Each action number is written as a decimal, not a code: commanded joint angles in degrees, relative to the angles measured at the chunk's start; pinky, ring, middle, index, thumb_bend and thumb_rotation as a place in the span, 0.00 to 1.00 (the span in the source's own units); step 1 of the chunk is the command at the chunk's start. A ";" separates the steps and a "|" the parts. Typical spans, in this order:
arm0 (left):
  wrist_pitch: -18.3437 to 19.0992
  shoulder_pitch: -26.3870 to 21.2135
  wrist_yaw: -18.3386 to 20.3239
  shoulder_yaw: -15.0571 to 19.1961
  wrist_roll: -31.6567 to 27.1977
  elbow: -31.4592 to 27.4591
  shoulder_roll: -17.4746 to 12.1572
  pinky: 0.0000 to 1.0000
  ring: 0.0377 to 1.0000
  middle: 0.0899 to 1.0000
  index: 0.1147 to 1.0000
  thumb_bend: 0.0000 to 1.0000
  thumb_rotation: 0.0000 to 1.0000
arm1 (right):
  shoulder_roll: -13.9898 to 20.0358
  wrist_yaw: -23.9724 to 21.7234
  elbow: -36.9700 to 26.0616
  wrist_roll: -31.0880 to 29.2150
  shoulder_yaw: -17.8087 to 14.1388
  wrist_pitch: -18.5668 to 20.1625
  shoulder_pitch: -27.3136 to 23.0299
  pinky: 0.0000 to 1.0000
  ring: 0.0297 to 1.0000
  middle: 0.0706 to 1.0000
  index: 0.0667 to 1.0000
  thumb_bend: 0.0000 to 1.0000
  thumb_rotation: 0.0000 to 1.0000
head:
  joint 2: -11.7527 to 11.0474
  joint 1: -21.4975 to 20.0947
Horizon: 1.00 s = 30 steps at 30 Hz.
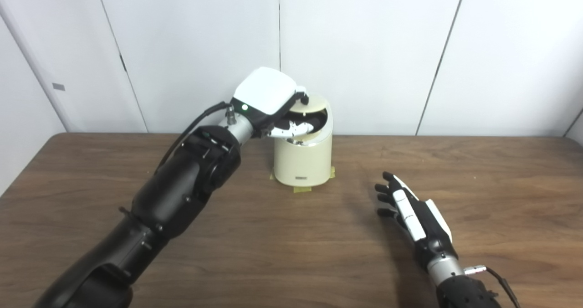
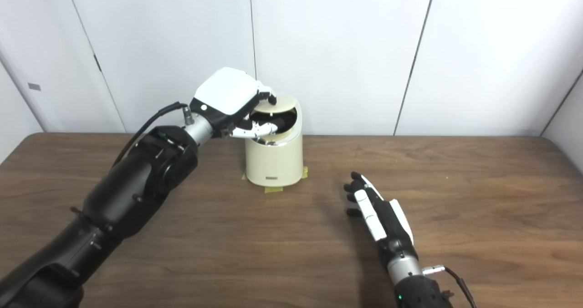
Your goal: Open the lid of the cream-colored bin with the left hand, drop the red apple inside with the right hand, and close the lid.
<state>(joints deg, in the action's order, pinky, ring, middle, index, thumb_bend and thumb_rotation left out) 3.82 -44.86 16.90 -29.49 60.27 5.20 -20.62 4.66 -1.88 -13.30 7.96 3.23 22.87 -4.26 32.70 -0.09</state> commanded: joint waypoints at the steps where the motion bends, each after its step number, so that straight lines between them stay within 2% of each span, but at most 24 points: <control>1: -0.21 -2.17 0.01 0.90 1.08 -1.51 -0.63 0.84 0.78 0.72 0.68 0.46 0.82 | 0.53 -0.75 -0.78 -0.39 0.03 -0.94 -1.71 0.74 0.84 0.83 0.91 0.47 1.00 | 0.26 -0.06; 6: -0.31 -0.84 2.32 0.73 1.47 -1.70 -0.05 0.83 0.79 0.74 0.69 0.47 0.75 | 0.65 -1.34 -0.24 -0.41 0.59 -0.98 -1.49 0.75 0.83 0.82 0.90 0.49 0.95 | 0.56 -0.26; 12: -1.26 0.93 2.77 0.06 1.89 -1.05 0.43 0.84 0.79 0.74 0.68 0.47 0.73 | 1.26 -1.49 -0.32 0.87 1.72 -0.77 -1.60 0.71 0.81 0.79 0.89 0.50 0.95 | 0.73 -0.67; 18: -1.76 2.20 3.15 -0.97 2.65 -0.51 1.05 0.84 0.79 0.74 0.69 0.47 0.71 | 1.15 -1.12 -0.59 1.15 1.97 -0.31 -1.87 0.71 0.81 0.78 0.88 0.51 0.94 | 1.00 -1.24; 30: -1.15 2.69 6.95 -3.16 4.78 2.63 1.21 0.87 0.84 0.79 0.74 0.46 0.76 | 0.96 -1.47 -2.55 1.50 2.18 1.88 -2.00 0.71 0.80 0.77 0.87 0.48 0.92 | 1.60 -2.25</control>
<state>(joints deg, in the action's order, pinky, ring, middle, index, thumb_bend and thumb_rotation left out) 2.86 -41.83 20.12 -31.15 64.48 5.90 -19.46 5.69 -2.59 -13.88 9.55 5.14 24.72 -4.70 34.28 -2.29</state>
